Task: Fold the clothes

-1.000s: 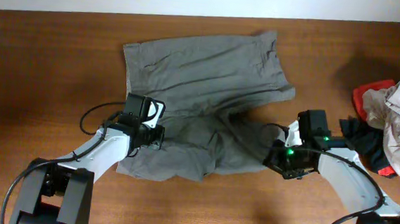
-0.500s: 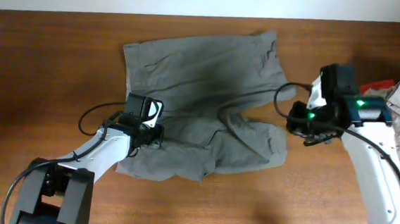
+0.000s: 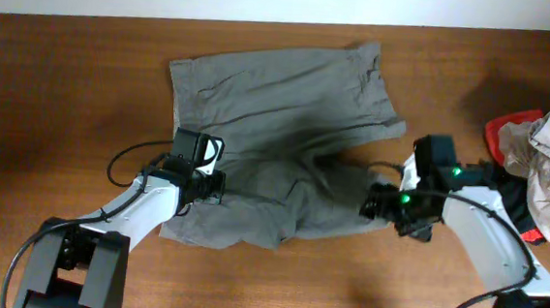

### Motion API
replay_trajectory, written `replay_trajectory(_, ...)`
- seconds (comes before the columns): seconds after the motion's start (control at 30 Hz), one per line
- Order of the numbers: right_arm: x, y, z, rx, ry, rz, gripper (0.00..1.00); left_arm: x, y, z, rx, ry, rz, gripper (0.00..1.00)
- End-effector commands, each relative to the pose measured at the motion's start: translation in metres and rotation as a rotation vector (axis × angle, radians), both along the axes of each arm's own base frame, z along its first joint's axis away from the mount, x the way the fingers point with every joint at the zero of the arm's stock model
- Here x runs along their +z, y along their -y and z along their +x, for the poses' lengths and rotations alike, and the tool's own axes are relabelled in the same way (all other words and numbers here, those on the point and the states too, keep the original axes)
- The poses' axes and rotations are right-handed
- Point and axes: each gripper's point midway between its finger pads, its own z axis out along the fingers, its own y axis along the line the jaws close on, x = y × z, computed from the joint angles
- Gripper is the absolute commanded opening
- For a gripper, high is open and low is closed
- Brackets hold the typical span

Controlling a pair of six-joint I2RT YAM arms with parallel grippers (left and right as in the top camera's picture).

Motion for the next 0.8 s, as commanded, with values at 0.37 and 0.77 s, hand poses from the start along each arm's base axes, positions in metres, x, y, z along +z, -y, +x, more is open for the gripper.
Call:
replay_trajectory(0.37, -0.024, -0.032, 0.014, 0.101, 0.198, 0.187, 0.39, -0.012, -0.010, -0.006, 0.029, -0.036, 0.045, 0.31)
replay_trajectory(0.77, 0.072, 0.012, 0.018, 0.061, 0.020, -0.087, 0.08, -0.013, -0.011, -0.006, 0.030, -0.038, 0.046, 0.31)
